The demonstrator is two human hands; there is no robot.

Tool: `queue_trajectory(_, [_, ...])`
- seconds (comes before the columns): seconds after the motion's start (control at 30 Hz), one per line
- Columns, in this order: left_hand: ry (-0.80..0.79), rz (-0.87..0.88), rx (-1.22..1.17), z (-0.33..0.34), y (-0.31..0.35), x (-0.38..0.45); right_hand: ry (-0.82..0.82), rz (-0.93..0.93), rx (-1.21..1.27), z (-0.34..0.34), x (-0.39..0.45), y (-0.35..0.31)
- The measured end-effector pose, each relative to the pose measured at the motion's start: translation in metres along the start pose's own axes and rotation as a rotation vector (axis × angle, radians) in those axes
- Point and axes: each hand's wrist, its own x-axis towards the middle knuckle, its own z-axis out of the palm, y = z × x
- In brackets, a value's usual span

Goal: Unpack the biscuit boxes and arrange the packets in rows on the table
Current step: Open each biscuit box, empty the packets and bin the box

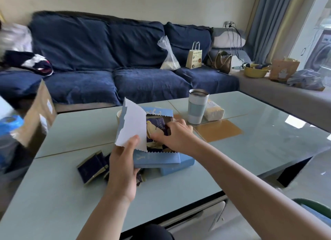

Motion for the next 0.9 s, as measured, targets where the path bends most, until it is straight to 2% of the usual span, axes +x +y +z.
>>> queue_trajectory(0.3, [0.094, 0.019, 0.072, -0.039, 0.021, 0.003, -0.153, -0.049, 0.111, 0.010, 0.003, -0.039])
queue_trajectory(0.47, [0.131, 0.025, 0.054, -0.052, 0.030, 0.003, -0.038, -0.021, 0.019, 0.022, 0.004, -0.060])
queue_trajectory(0.57, [0.153, 0.039, 0.049, -0.055, 0.034, 0.003, 0.006, -0.081, -0.001, 0.027, 0.005, -0.070])
queue_trajectory(0.73, [0.178, 0.041, 0.048, -0.059, 0.039, 0.005, -0.074, -0.122, 0.264, 0.027, 0.006, -0.072])
queue_trajectory(0.9, [0.151, 0.075, 0.088, -0.061, 0.040, 0.003, -0.184, 0.048, 0.443, 0.025, 0.009, -0.073])
